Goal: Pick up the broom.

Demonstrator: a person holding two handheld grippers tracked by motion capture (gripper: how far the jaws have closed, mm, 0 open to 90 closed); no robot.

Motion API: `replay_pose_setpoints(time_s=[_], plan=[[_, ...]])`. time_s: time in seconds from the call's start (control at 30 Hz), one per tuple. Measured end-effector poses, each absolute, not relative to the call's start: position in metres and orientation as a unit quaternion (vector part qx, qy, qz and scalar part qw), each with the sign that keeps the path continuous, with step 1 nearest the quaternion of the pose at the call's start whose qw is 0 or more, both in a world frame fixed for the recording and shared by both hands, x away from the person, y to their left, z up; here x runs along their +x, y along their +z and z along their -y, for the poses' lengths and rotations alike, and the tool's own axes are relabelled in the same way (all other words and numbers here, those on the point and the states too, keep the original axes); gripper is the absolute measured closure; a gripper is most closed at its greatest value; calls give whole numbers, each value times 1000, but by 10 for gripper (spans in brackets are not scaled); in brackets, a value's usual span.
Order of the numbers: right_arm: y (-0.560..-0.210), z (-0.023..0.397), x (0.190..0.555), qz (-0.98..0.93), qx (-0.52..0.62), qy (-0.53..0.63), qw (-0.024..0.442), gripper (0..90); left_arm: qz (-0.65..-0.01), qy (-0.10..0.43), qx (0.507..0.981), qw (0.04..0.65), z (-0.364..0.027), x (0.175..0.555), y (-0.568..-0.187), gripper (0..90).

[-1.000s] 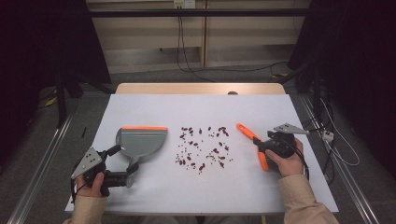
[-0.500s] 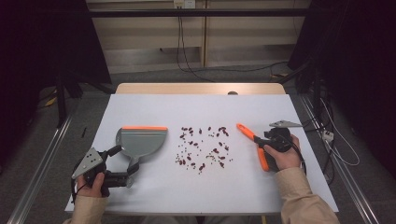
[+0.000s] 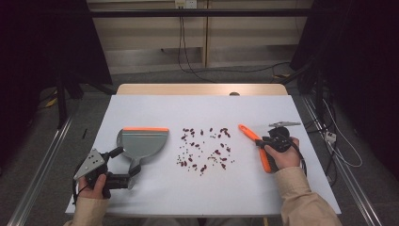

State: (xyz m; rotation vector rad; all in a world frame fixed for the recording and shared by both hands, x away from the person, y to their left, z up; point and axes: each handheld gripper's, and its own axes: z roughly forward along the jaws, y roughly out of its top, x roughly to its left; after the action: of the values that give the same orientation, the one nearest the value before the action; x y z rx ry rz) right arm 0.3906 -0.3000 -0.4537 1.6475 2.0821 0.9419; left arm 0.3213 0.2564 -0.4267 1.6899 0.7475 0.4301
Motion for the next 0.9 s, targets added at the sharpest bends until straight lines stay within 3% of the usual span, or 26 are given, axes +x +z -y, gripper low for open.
replay_pose_setpoints(time_s=[0.1,0.4,0.9], plan=[[-453,296,391,-733,578,316,169,674,-319,185,724,583,-256,321,-427,28],[-455,289,391,-746,566,295,189,659,-318,186,724,583,-257,321,-426,28],[-452,282,394,-723,594,315,161,697,-316,185,727,581,-255,322,-426,29]])
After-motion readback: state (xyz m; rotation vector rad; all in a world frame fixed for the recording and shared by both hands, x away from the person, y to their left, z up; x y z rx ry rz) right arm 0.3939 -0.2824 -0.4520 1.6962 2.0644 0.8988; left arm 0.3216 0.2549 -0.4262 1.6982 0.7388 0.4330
